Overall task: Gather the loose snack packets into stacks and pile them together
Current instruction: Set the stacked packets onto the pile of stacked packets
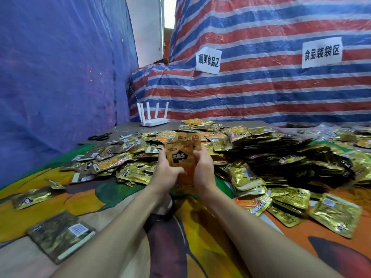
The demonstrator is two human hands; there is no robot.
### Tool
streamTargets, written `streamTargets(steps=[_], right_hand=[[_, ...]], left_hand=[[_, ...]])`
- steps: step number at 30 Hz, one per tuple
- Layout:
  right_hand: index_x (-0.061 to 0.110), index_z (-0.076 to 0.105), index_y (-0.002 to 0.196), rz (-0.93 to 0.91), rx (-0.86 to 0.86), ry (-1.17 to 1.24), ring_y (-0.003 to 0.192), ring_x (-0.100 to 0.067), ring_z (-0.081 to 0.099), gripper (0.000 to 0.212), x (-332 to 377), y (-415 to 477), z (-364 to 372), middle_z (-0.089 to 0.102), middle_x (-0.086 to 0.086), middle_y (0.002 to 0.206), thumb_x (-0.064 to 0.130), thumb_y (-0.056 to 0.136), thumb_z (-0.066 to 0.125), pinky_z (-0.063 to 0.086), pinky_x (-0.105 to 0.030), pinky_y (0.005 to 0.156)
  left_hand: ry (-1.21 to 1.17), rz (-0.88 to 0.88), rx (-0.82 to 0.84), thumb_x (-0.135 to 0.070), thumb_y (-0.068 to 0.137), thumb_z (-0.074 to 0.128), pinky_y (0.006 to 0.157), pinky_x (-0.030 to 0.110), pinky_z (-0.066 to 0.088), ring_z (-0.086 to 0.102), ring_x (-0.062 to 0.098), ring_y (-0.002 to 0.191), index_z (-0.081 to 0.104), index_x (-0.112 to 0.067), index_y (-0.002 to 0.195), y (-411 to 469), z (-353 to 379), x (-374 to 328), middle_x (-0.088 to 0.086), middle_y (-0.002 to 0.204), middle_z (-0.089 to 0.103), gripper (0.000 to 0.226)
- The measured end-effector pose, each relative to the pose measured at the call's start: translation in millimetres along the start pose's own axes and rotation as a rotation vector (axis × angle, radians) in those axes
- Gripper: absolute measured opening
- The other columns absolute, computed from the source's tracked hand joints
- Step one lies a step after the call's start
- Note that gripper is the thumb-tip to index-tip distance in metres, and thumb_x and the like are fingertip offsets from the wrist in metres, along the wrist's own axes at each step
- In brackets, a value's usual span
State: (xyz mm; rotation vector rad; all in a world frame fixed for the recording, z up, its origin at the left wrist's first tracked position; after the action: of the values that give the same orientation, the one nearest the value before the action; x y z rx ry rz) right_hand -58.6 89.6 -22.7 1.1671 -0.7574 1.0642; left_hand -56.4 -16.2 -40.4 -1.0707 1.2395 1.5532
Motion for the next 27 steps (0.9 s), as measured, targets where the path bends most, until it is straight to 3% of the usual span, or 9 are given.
streamTargets(steps=[4,7,10,12,15,18,20,23,27], right_hand=[[0.015,0.07,0.103,-0.076,-0.049,-0.098,0.102,-0.033,0.067,0.062,-1.7,-4.2,-0.1,0.072,-0.013,0.105,0.06,0.091,0.029,0.053,-0.054,0.095],[0.014,0.071,0.098,-0.03,-0.123,-0.146,0.097,-0.029,0.068,0.068,-4.8,-4.1,-6.8,0.073,-0.009,0.098,0.065,0.09,0.027,0.052,-0.053,0.095],[0.015,0.073,0.09,-0.022,-0.141,-0.128,0.091,-0.027,0.071,0.063,-1.9,-5.1,-8.2,0.075,-0.007,0.091,0.066,0.088,0.036,0.054,-0.053,0.092],[0.012,0.076,0.085,0.008,-0.13,-0.094,0.085,-0.028,0.073,0.065,-2.3,-5.3,-7.8,0.076,-0.009,0.085,0.07,0.081,0.047,0.059,-0.049,0.086],[0.004,0.075,0.078,0.086,-0.076,-0.035,0.074,-0.028,0.071,0.063,-3.6,-2.9,-8.3,0.075,-0.014,0.079,0.065,0.072,0.06,0.056,-0.04,0.074],[0.01,0.068,0.075,0.226,0.069,0.064,0.071,-0.024,0.063,0.045,-6.5,0.4,-5.1,0.066,-0.008,0.074,0.054,0.072,0.059,0.049,-0.035,0.066],[0.009,0.063,0.084,0.281,0.096,0.103,0.072,-0.021,0.059,0.043,-8.2,-0.7,-1.6,0.06,-0.006,0.077,0.051,0.075,0.057,0.046,-0.03,0.061],[0.001,0.057,0.117,0.213,-0.001,0.123,0.087,-0.023,0.059,0.059,-6.5,-0.4,-2.3,0.058,-0.01,0.097,0.046,0.078,0.059,0.05,-0.033,0.07],[0.011,0.054,0.116,0.092,-0.076,-0.04,0.084,-0.01,0.063,0.03,8.5,-2.0,-6.7,0.062,-0.003,0.099,0.032,0.097,0.061,0.05,-0.016,0.059]], left_hand=[[0.014,-0.027,0.056,-0.01,0.07,0.062,0.073,0.037,0.056,0.067,0.029,0.099,0.044,-0.023,0.124,-4.7,7.5,0.0,0.015,0.111,0.066,0.058],[0.115,-0.073,0.013,-0.023,0.069,0.069,0.081,0.048,0.059,0.067,0.031,0.1,0.045,-0.02,0.124,-8.2,9.6,7.5,0.015,0.112,0.065,0.06],[0.178,-0.013,-0.014,-0.014,0.081,0.08,0.086,0.051,0.059,0.07,0.03,0.1,0.053,-0.015,0.117,-9.3,7.9,8.9,0.014,0.108,0.07,0.045],[0.152,0.048,0.032,-0.004,0.079,0.082,0.075,0.039,0.061,0.074,0.025,0.092,0.061,-0.013,0.111,-8.2,4.7,6.3,0.009,0.099,0.075,0.039],[0.179,0.139,0.143,-0.003,0.07,0.085,0.066,0.025,0.056,0.073,0.015,0.081,0.067,-0.011,0.106,-11.4,5.0,-2.6,0.002,0.088,0.076,0.04],[0.18,0.164,0.218,-0.008,0.065,0.07,0.059,0.022,0.052,0.069,0.009,0.07,0.066,-0.017,0.098,-18.6,11.7,-5.5,-0.006,0.075,0.071,0.035],[0.153,0.167,0.219,-0.008,0.066,0.063,0.055,0.023,0.049,0.064,0.01,0.065,0.064,-0.019,0.093,-20.5,13.5,-4.1,-0.008,0.07,0.066,0.03],[0.152,0.197,0.161,-0.01,0.066,0.061,0.06,0.032,0.051,0.063,0.02,0.075,0.061,-0.015,0.101,-21.9,12.3,-6.5,0.003,0.081,0.065,0.036],[0.142,0.245,0.076,-0.012,0.067,0.067,0.069,0.037,0.059,0.068,0.019,0.084,0.047,-0.023,0.11,-27.0,14.5,-14.6,0.015,0.098,0.066,0.047]])
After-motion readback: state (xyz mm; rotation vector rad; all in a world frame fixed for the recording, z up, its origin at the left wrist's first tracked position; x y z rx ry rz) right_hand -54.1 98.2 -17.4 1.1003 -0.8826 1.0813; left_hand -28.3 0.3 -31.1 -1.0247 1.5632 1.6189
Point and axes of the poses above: each hand's wrist, its own y-axis towards the middle knuckle, its own z-axis out of the palm, x = y × z, the point moved 4 cm from there along y, towards the middle knuckle
